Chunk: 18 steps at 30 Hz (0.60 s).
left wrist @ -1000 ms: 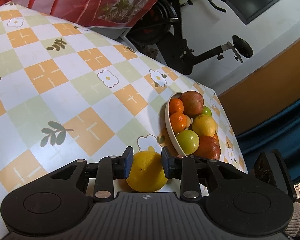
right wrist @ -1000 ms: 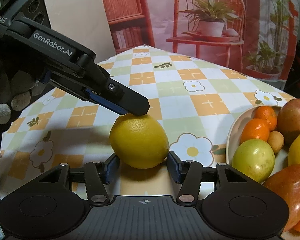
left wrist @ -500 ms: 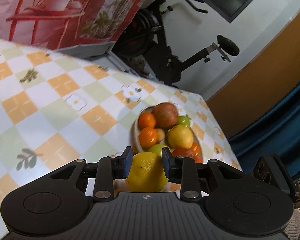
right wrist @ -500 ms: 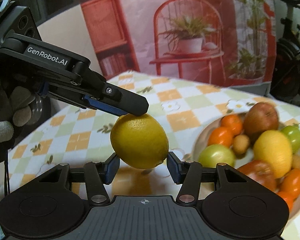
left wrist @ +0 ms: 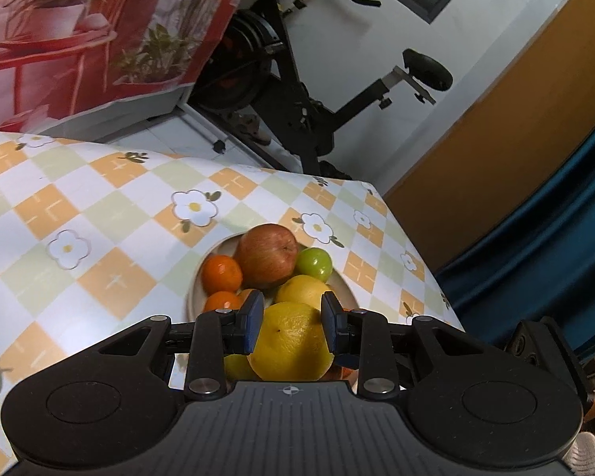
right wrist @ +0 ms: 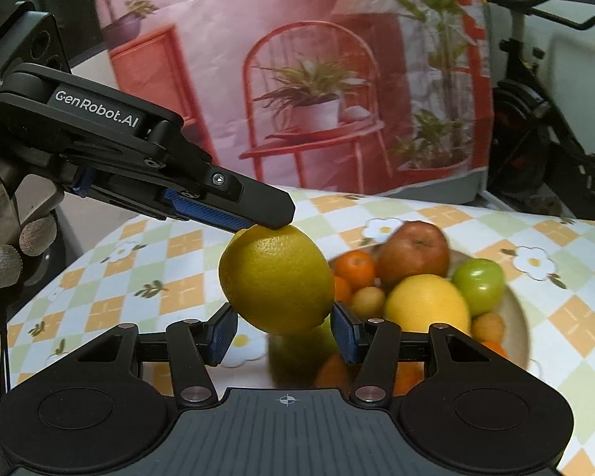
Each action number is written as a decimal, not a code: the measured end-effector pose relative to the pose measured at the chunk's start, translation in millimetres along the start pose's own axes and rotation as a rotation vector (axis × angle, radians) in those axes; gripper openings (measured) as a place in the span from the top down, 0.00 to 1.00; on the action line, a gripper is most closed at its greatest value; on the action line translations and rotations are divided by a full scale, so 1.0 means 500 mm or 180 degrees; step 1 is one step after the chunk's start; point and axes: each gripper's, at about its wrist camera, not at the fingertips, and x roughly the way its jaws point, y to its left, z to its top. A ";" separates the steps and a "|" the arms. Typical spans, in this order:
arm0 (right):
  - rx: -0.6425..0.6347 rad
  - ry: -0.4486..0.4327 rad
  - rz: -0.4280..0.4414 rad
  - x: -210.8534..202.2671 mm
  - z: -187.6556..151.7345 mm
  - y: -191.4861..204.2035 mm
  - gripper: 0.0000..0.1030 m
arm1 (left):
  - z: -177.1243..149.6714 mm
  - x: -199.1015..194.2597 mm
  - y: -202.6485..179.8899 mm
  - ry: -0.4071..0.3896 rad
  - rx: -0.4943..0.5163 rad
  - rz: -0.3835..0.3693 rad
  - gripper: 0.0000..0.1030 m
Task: Organize fruits
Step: 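Carry the lemon with the left tool over the plate and lower it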
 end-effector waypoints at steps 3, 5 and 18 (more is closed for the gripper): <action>0.0059 0.0014 -0.0080 0.002 0.001 -0.019 0.53 | 0.010 0.023 -0.001 0.0037 0.0005 -0.0012 0.68; 0.0107 0.0031 -0.0139 0.009 0.004 -0.024 0.53 | 0.015 0.032 0.002 0.0052 0.0003 -0.0015 0.68; 0.0245 0.0196 -0.0387 0.043 0.018 -0.035 0.53 | 0.037 0.075 0.043 0.0146 -0.0248 -0.0030 0.68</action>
